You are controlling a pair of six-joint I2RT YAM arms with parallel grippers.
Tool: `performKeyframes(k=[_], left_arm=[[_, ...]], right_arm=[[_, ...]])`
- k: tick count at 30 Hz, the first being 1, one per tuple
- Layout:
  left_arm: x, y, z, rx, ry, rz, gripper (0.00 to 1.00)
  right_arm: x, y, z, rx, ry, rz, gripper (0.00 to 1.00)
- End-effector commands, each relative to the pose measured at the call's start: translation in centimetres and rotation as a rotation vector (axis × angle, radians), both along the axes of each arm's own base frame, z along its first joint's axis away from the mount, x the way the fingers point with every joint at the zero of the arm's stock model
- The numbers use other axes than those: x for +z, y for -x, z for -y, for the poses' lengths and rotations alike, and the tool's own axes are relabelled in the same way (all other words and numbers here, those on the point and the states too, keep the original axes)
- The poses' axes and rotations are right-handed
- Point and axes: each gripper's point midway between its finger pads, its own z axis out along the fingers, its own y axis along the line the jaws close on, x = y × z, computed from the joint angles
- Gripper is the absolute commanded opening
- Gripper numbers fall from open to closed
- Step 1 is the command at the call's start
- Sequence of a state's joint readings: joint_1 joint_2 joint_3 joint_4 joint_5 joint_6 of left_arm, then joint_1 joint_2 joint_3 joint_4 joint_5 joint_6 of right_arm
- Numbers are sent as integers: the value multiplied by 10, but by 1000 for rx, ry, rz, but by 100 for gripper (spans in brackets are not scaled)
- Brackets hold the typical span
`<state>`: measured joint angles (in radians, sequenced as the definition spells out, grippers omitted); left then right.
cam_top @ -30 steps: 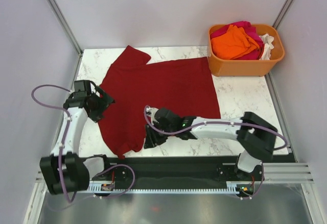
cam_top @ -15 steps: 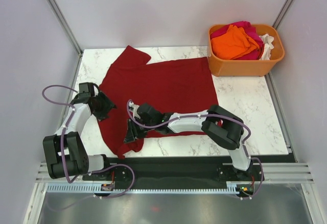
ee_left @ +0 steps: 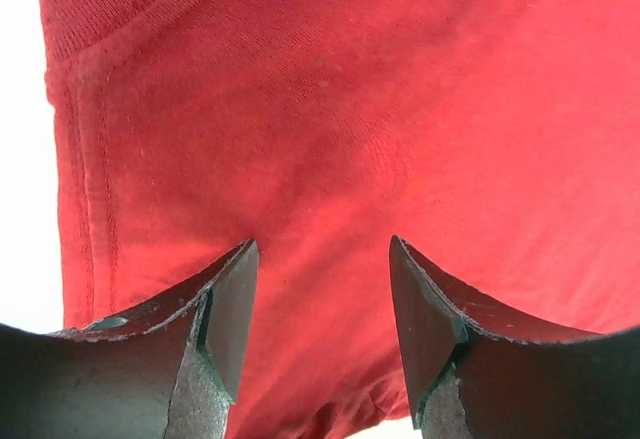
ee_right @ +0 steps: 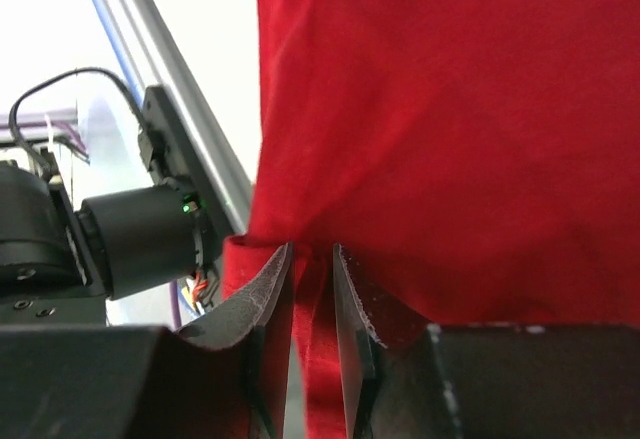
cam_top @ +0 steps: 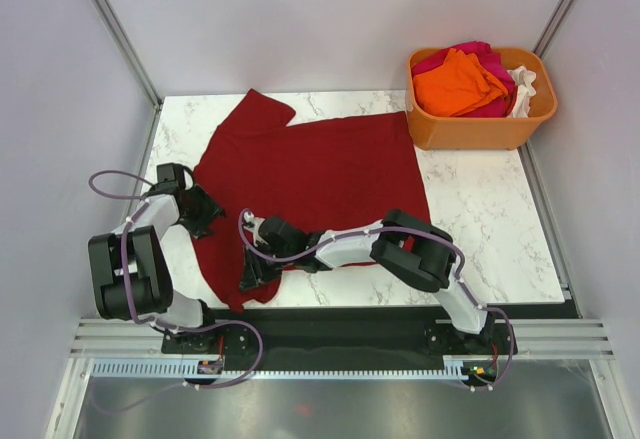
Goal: Fold and stack the t-shirts
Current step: Flatten the tshirt out
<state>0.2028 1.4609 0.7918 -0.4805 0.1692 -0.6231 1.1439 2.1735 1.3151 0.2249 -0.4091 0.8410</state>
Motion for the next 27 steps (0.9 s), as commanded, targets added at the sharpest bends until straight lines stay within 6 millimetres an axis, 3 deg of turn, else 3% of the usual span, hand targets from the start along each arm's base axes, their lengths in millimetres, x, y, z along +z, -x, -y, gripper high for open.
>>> performKeyframes(k=[1,5,11,16,19,21,23,24,25,26,27], left_arm=[[2,-19,-4,-26,-8,50,62],[-8,-24,-8,-19,-11,27,61],[-19,-41,-15,-24,-21,-6,59],[-17,-53,-19,-39,-20,-4,57],[7,-57,-24,-43,-61,34,57],[26,-59,-23,-62,-84,77,64],[60,-56,-22,-82,-144,138,76],[71,-54,-22,-88,-160,160,80],[95,-50,-19,-91,-179,217,83],[101,-40,-17,-93,-179,215,88],[108,-33,-13,-87,-172,227,93]], right_arm=[[25,12,-10,13,-68,23,30],[40,32,-4,46,-83,22,29],[17,88,26,110,6,-2,29],[-1,101,52,66,39,-26,29],[2,96,66,64,72,24,29],[20,89,68,55,81,80,29],[55,77,58,59,37,176,29],[59,75,62,65,69,193,29],[71,68,60,55,56,220,29],[93,60,57,48,28,254,30],[101,45,62,19,36,259,30]])
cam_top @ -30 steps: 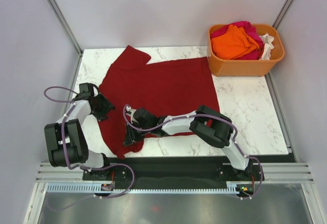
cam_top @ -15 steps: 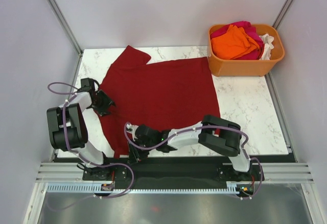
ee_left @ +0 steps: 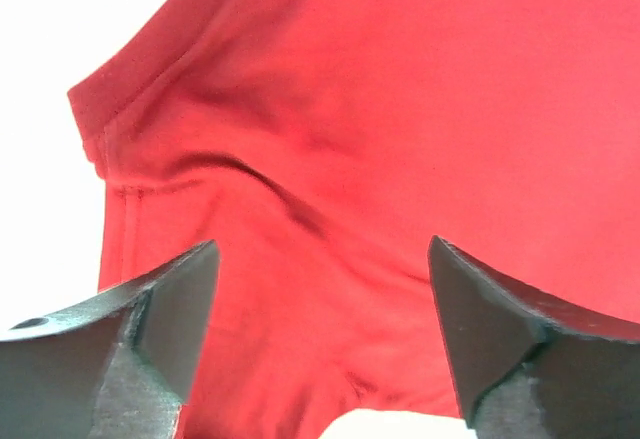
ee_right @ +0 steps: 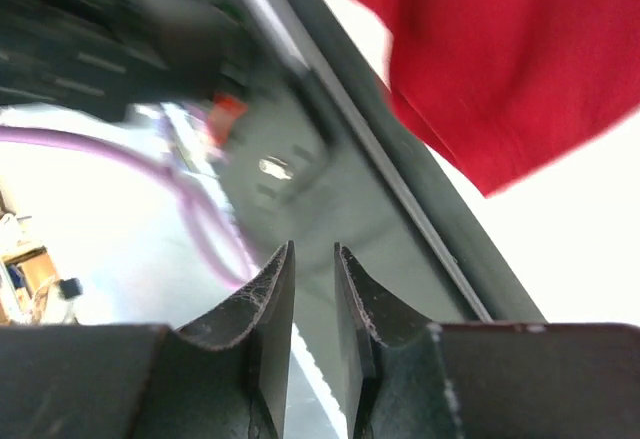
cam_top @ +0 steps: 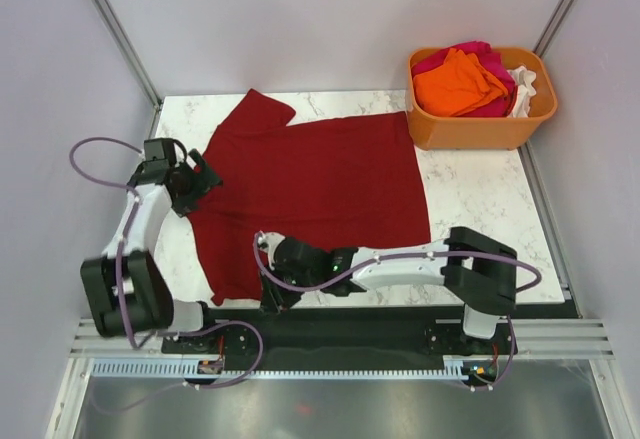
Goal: Fold and stack the t-shirts
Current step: Flatten the tshirt out
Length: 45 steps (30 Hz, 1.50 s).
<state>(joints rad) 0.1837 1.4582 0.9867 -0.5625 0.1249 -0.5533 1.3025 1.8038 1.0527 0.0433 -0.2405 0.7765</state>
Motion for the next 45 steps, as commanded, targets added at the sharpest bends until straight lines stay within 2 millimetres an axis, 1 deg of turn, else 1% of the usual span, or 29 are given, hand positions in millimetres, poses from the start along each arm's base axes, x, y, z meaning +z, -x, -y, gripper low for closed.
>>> performKeyframes(k=[1,3,4,5,6,7,9,11,13,16,19,20,21,22,23,24,25,26,27,28,29,30,31,32,36,37,39,42,45], left_arm=[[69,18,5,-31,-75,167,99],[73,39,21,-27,-16,174,99],[59,55,29,-29,19,149,96],[70,68,41,-25,76,198,95],[65,80,47,-19,109,188,93],[46,97,55,-13,149,148,90],[49,112,64,-49,143,215,90],[44,125,80,-125,150,230,90],[40,136,95,-198,156,251,90],[33,148,111,-285,168,236,90],[63,149,133,-396,184,304,90],[30,228,132,-167,322,-158,89],[17,208,81,-23,40,-99,85],[21,205,76,-20,-7,-128,85],[20,212,73,-44,-40,-168,85],[20,216,72,-50,-60,-197,84],[28,211,75,-64,-56,-178,84],[32,210,80,-93,-54,-164,84],[38,209,81,-99,-48,-145,84],[46,205,83,-99,-39,-118,84],[47,203,83,-99,-41,-123,84],[46,202,84,-99,-45,-136,84],[42,202,84,-101,-55,-165,84],[39,203,85,-108,-63,-187,84],[19,206,85,-114,-106,-311,84],[7,229,81,-81,-109,-430,87],[-16,234,87,-132,-98,-481,89],[-17,218,89,-100,-118,-419,87],[-22,222,91,-109,-112,-408,84]], right_arm=[[78,-44,-1,-55,-102,146,31],[90,-83,17,-142,-98,171,35],[101,-98,27,-180,-108,194,36],[98,-113,41,-215,-71,212,41],[100,-146,60,-300,-44,236,43],[106,-158,73,-332,-38,252,46],[103,-189,106,-417,22,286,54],[106,-201,129,-469,46,308,72],[108,-220,153,-554,67,330,78],[88,-230,171,-613,117,306,88],[73,-228,150,-526,90,259,87],[80,-227,132,-474,21,244,86],[82,-228,121,-444,-16,232,85],[67,-231,108,-415,-17,192,84],[95,-234,81,-345,-123,175,84],[102,-237,65,-305,-167,150,84],[74,-243,47,-263,-159,76,84],[109,-259,20,-231,-265,64,84],[110,-266,8,-197,-295,11,82],[71,-277,-4,-188,-265,-72,79],[95,-296,-20,-179,-333,-53,78],[89,-308,-24,-195,-339,-85,77],[61,-318,-29,-211,-315,-119,77],[67,-329,-32,-214,-337,-105,77],[38,-354,-14,-272,-332,-118,77],[26,-349,-5,-288,-323,-167,77],[28,-361,10,-319,-373,-156,76],[23,-361,32,-345,-389,-173,76],[22,-360,50,-366,-388,-174,75]])
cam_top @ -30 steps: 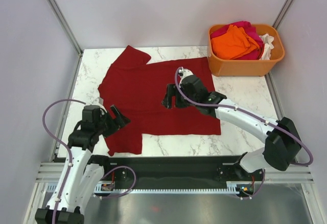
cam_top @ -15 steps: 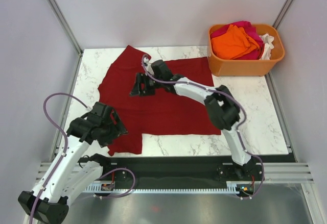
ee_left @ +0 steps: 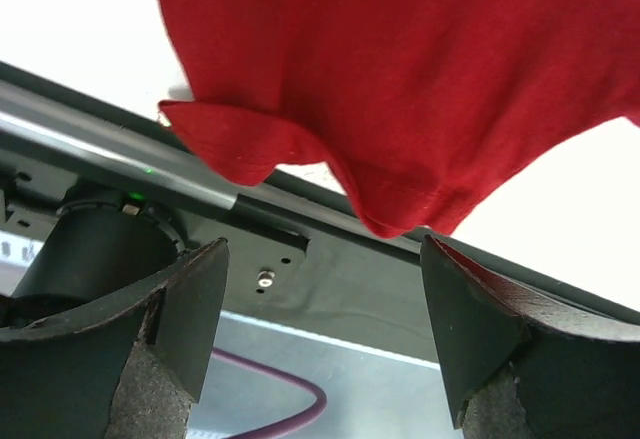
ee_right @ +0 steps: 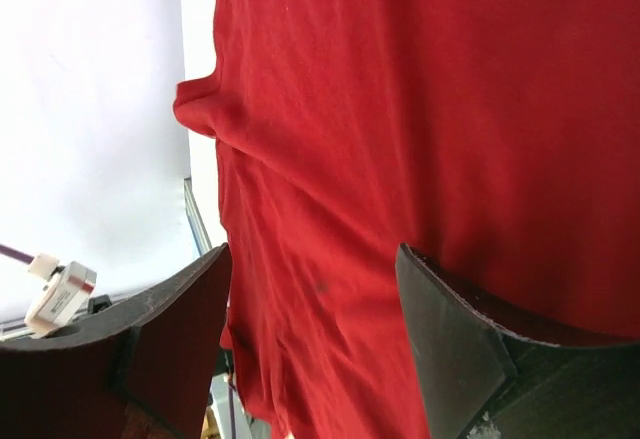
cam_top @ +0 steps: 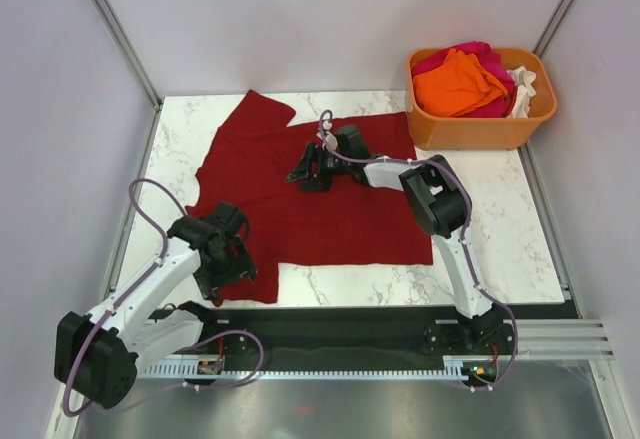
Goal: Fold and stack the t-shirts
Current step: Flatten the tshirt out
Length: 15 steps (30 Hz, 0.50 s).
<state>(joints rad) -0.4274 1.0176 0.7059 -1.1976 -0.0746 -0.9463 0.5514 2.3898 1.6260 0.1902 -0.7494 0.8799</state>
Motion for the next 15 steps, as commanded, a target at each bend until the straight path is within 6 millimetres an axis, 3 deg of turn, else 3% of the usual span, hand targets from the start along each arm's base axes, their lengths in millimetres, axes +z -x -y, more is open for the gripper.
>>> performKeyframes(k=[1,2,3,5,8,10,15], left_arm=[[-3,-2,3,38,10,54,84],[-7,-3,17,64,74,51,84],[-14,-7,33,89,148,57,73],[-29,-7,37,89,141,32,74],[-43,-3,40,94,139,22,73],[-47,-5,40,99,137,45,71],[-54,-8,26,103,66,82,64]], right_arm=[[43,-3,12,-12,-74,87,75],[47,-2,14,-15,-84,94,75],[54,-3,18,-22,-92,107,75],[51,1,24,-29,-90,98,75],[62,9,33,-25,-99,112,74],[82,11,39,-26,-103,167,74],[111,22,48,-12,-85,216,75]])
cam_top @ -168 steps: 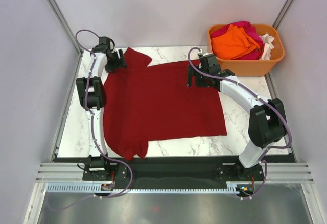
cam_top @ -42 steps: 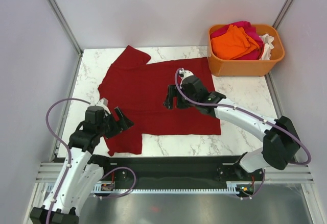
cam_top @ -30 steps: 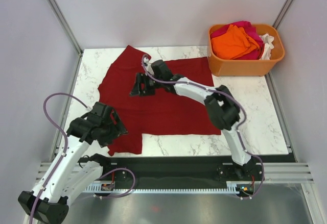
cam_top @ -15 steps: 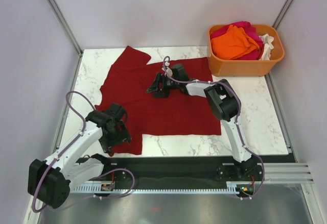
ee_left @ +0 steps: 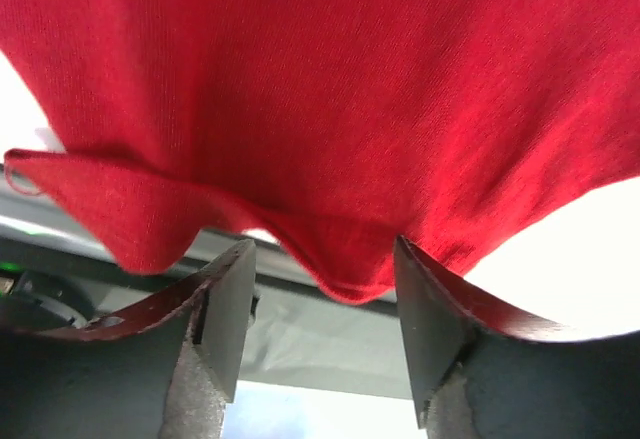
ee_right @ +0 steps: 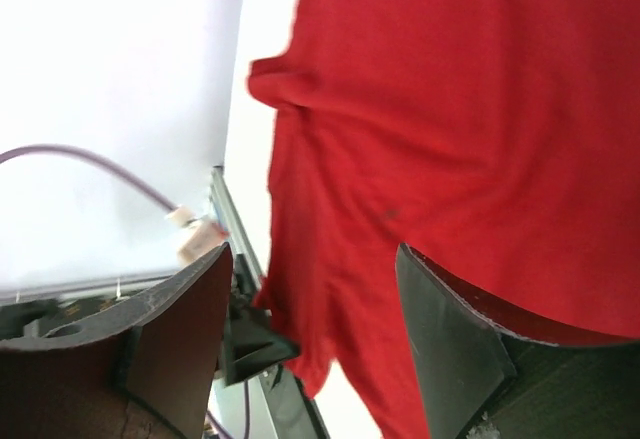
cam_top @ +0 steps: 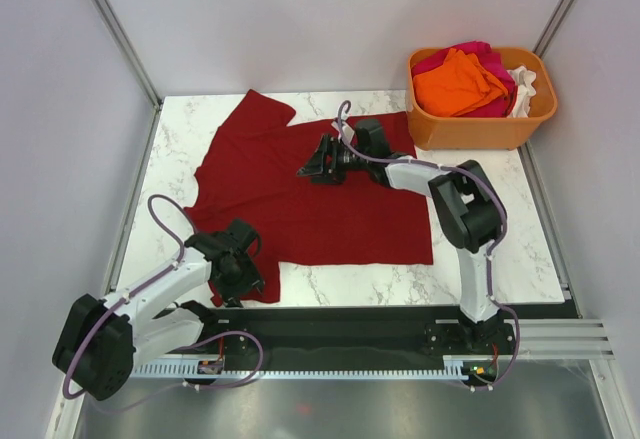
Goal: Fold and stack the t-shirts
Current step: Flatten the tshirt out
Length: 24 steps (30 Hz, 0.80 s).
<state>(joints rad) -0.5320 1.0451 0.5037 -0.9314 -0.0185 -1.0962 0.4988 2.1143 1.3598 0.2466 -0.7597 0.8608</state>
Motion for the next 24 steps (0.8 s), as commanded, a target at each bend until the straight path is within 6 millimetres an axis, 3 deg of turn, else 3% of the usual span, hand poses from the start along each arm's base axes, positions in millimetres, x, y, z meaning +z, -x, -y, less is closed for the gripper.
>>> performKeyframes(k=[1,3,5,6,7,10,14,18,22,24], left_arm=[[-2,-17,-2,70,-18,90,61],[2,-22,-1,72,-6,122,56],[8,-26,1,60,8,148,55],[12,-28,3,59,21,166,56],[18,-29,3,63,35,191,64],[21,-29,0,80,32,211,73],[11,-21,0,85,24,168,73],[4,-20,-2,93,15,159,67],[-5,-17,-1,93,20,148,52],[-6,-18,-2,91,15,151,38]], right_arm=[[66,3,5,24,-55,163,75],[86,7,7,22,-71,196,75],[93,11,10,21,-67,206,75],[106,13,12,21,-75,231,75],[107,16,14,21,-66,235,76],[115,18,16,18,-61,252,76],[115,21,17,23,-57,244,76],[116,24,20,29,-46,248,76],[112,29,27,14,-24,249,75],[118,29,36,-17,-14,267,75]])
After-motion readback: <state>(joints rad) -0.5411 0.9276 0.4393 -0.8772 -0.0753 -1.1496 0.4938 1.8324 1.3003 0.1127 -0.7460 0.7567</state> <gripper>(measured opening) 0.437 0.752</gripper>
